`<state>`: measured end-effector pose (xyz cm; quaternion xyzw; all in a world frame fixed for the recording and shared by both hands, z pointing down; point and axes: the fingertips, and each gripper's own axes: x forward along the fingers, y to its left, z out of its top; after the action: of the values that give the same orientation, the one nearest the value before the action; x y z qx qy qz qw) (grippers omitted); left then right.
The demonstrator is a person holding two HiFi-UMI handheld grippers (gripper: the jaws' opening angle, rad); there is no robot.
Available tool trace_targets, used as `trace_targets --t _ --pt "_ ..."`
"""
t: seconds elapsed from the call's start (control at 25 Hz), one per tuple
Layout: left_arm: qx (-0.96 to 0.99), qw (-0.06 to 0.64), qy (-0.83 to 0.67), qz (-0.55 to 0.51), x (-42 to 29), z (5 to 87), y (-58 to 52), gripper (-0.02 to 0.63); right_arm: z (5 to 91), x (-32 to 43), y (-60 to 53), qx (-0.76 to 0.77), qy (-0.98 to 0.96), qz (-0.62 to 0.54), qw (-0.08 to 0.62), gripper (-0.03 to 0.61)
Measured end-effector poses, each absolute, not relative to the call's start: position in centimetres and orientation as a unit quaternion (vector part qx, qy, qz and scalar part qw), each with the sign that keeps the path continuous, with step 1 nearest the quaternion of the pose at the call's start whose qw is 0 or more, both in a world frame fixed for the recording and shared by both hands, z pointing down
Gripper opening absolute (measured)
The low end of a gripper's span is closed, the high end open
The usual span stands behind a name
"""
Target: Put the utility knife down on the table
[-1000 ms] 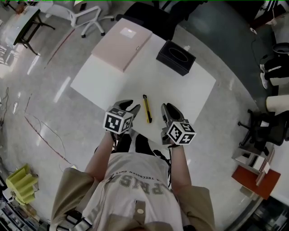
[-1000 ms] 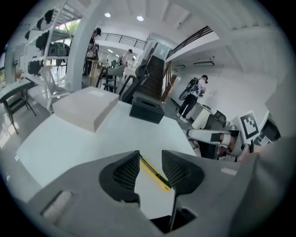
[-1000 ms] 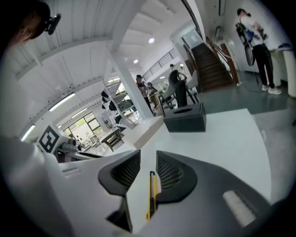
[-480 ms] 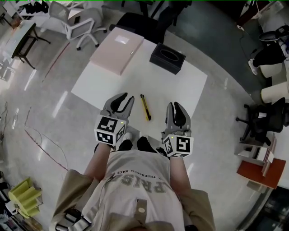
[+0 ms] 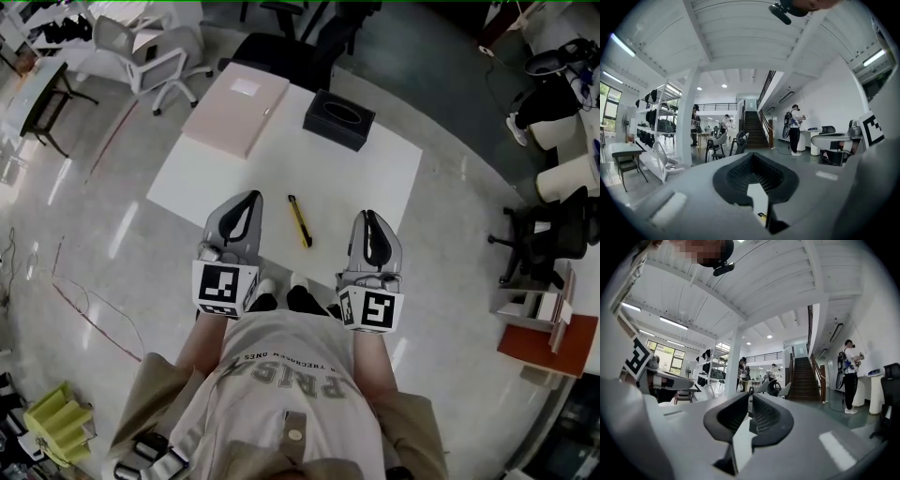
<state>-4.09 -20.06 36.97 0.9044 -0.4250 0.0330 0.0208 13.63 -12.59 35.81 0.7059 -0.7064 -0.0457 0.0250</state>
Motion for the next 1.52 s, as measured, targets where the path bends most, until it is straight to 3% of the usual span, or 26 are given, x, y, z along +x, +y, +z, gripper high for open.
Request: trace_targets --t 0.16,1.52 --pt "0.903 0.001 -0.429 0.016 -4.5 35.8 -19.8 0.012 35.0 13.7 -12.2 0.711 -0.7 -0.062 0.025 0.003" --pt "0.898 -0.05 -0.436 -0.026 -3.9 33.8 -22.7 0.011 34.7 15.0 -15.4 0.726 -0.682 -0.081 0.028 0.0"
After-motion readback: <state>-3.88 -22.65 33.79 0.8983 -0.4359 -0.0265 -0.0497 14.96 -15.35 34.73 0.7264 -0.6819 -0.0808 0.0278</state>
